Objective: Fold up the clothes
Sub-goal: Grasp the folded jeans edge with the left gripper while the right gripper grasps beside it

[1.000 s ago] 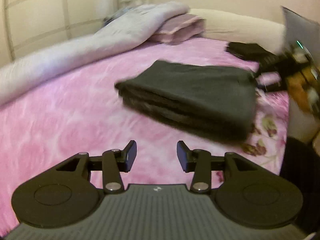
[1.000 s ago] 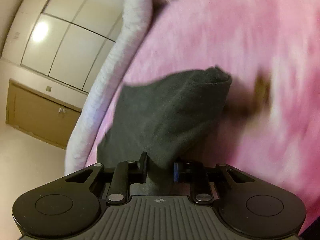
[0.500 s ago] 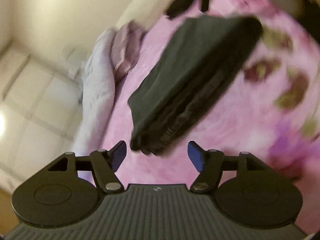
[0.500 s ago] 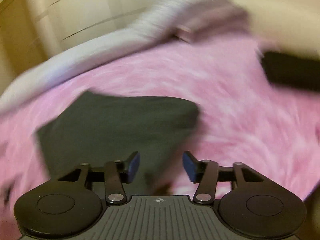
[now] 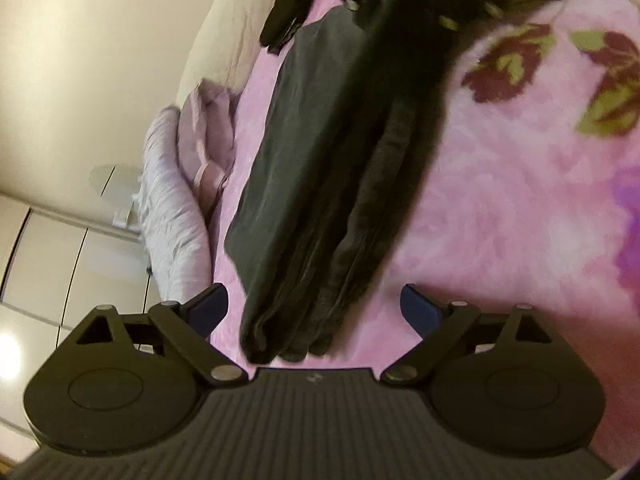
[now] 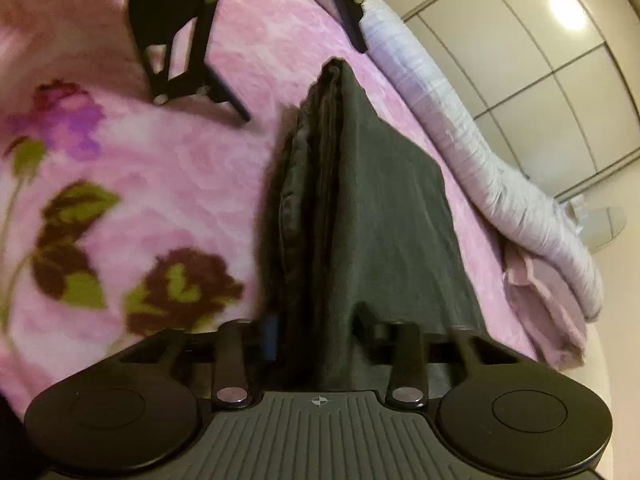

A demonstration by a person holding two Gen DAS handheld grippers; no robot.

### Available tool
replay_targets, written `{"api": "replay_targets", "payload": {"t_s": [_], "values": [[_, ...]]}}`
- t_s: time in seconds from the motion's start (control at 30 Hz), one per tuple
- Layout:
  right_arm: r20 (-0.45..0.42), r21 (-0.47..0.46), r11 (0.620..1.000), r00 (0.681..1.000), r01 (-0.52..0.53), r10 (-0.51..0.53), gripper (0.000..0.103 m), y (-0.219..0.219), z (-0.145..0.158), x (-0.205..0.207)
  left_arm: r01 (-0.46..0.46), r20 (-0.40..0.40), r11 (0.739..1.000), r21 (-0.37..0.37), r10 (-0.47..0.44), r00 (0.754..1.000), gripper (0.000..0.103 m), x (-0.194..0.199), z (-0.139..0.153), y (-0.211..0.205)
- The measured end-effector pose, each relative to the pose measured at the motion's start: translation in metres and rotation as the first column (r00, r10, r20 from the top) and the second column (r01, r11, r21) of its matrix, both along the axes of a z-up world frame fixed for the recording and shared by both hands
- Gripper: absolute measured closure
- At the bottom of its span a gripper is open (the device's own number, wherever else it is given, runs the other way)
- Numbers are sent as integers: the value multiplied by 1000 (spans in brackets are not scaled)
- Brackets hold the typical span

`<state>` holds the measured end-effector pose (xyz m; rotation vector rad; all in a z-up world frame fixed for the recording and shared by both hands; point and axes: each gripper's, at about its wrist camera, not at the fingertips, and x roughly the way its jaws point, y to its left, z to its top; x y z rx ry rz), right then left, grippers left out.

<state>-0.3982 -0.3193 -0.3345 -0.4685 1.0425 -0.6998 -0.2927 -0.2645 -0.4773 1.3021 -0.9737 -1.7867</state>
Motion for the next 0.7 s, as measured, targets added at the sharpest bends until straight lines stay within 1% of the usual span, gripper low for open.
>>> {"api": "replay_targets", "payload": {"t_s": [0.03,0.07,0.1,0.17,0.2,0.23,0.27,0.33,0.37,0.4,0.43,0.5,0.53,0.57,0.67,0.7], "values": [[11,7,1000,1000,1,-1,80,-3,6,-3,8,3,1000,-9,-8,1000,10,-3,-1,-5],[22,13,1000,1000,2,-3,82,-7,12,-5,14,10,1000,-22,-14,1000,10,-7,-1,-11],[33,20,1000,999,3,-4,82,-10,18,-8,20,24,999,-36,-19,1000,10,-11,-3,-16],[67,33,999,997,33,-35,82,-9,42,-22,29,61,997,-69,-24,998,11,-22,-7,-27],[73,36,998,996,46,-48,82,-10,48,-29,29,76,996,-81,-23,997,13,-26,-10,-32],[74,44,998,996,52,-55,82,-10,50,-35,24,89,996,-86,-17,996,14,-31,-12,-37],[75,53,997,995,56,-60,82,-10,51,-41,19,97,996,-82,-11,995,18,-34,-13,-40],[64,26,998,996,58,-60,82,-1,41,-43,5,105,998,-63,2,994,36,-41,-15,-41],[58,12,998,997,59,-59,82,4,36,-44,-12,112,999,-46,17,994,51,-43,-15,-39],[52,-3,998,997,59,-59,81,9,30,-44,-30,112,999,-36,33,993,55,-44,-16,-37],[46,-18,998,997,60,-59,79,14,25,-45,-37,108,999,-27,40,993,57,-44,-16,-34],[33,-47,997,998,60,-58,71,24,14,-46,-50,99,999,-5,51,994,60,-44,-16,-32],[27,-62,996,998,60,-58,64,29,9,-47,-58,91,998,9,57,994,61,-45,-15,-32],[21,-77,995,998,60,-58,58,34,3,-48,-68,82,997,24,66,994,62,-46,-13,-35],[19,-121,991,998,59,-57,51,43,-14,-43,-86,68,994,61,81,994,63,-49,-5,-42],[10,-139,989,999,54,-54,50,43,-20,-40,-82,72,995,63,78,994,64,-49,-3,-43]]}}
